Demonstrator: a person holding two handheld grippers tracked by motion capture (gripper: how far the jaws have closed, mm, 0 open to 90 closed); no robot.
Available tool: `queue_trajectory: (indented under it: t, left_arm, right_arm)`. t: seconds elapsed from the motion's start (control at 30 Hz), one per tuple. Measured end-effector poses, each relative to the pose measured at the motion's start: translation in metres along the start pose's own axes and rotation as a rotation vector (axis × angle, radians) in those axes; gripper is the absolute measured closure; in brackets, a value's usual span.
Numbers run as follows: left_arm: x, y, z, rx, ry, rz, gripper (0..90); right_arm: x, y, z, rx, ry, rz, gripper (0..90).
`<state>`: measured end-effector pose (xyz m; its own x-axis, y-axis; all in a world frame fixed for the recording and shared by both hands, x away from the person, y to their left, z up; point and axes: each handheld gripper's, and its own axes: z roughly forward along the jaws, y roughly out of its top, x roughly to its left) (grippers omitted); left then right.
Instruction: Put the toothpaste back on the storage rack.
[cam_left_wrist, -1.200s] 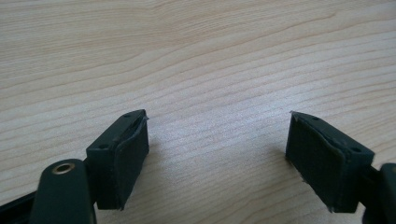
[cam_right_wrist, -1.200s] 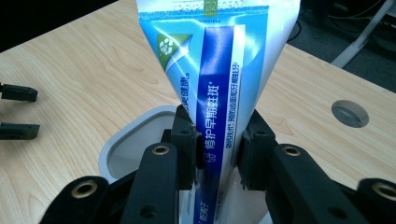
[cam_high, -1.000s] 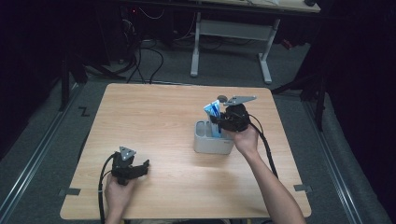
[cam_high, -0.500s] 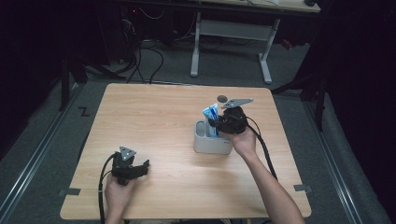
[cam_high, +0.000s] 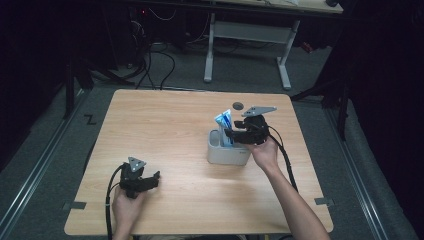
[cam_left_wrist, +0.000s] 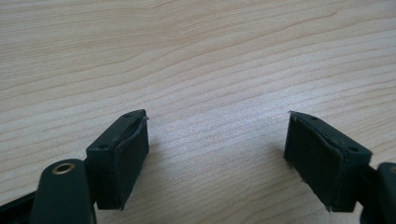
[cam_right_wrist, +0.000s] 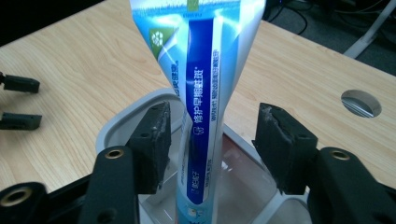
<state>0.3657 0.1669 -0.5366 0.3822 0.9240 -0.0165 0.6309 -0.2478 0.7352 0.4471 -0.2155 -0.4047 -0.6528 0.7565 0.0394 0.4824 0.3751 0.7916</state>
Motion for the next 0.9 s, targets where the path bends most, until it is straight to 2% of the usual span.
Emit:
queue_trajectory:
  t: [0.17, 0.3, 0.9]
  left_arm:
    - [0.0, 0.0, 0.0, 0.0, 0.0, 0.0, 22.3]
    - [0.0, 0.0, 0.0, -0.001, 0.0, 0.0, 22.3]
    - [0.0, 0.0, 0.0, 0.0, 0.001, 0.0, 22.3]
  right_arm:
    - [0.001, 0.002, -0.01, -0.035, -0.002, -0.008, 44.2]
    - [0.001, 0.002, -0.012, -0.036, -0.004, -0.012, 44.1]
    - [-0.009, -0.001, -0.032, -0.081, -0.017, 0.033, 44.2]
